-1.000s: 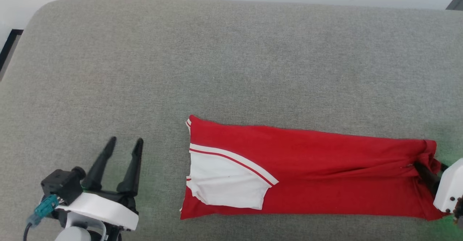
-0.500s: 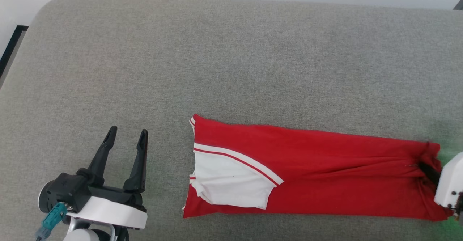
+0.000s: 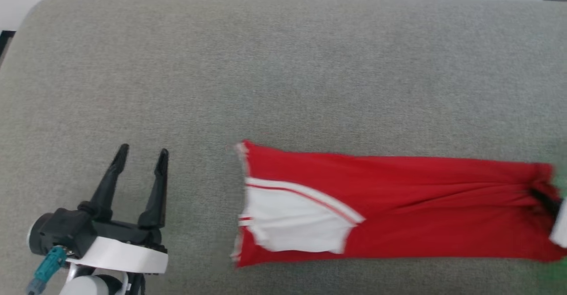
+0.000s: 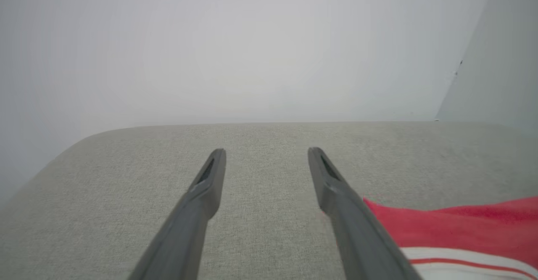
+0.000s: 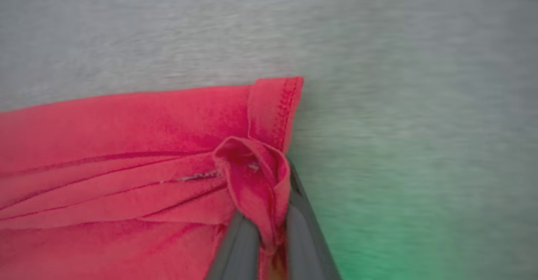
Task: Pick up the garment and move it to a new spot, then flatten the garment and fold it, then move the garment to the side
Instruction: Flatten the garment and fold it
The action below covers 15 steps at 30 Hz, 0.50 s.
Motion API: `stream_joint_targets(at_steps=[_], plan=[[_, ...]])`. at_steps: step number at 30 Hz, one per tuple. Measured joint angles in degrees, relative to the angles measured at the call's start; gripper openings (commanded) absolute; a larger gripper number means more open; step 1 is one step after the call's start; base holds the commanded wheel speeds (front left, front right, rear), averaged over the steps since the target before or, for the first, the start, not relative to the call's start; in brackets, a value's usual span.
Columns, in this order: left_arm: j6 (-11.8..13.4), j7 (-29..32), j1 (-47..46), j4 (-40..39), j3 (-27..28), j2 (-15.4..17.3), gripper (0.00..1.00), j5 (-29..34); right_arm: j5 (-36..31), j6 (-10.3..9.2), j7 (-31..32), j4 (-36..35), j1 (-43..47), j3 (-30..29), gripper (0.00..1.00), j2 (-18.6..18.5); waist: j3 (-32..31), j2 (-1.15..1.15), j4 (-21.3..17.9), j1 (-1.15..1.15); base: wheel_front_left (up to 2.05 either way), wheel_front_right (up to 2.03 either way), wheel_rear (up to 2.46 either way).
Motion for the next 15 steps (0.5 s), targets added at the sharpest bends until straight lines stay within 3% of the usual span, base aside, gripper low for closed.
stream_joint_targets(at_steps=[9, 15], plan=[[0.0, 0.0, 0.53, 0.08, 0.69, 0.75, 1.0, 0.16, -3.35, -0.59, -1.1, 6.15, 0.14, -13.07, 0.0, -7.99, 0.35, 0.0, -2.05, 0.0, 0.0, 0.0, 0.0], [0.0, 0.0, 0.63, 0.67, 0.16, 1.3, 1.0, -0.01, -5.38, -0.6, 0.36, 4.92, 0.15, -17.94, 0.0, -9.24, -0.31, 0.0, -2.21, 0.0, 0.0, 0.0, 0.0]])
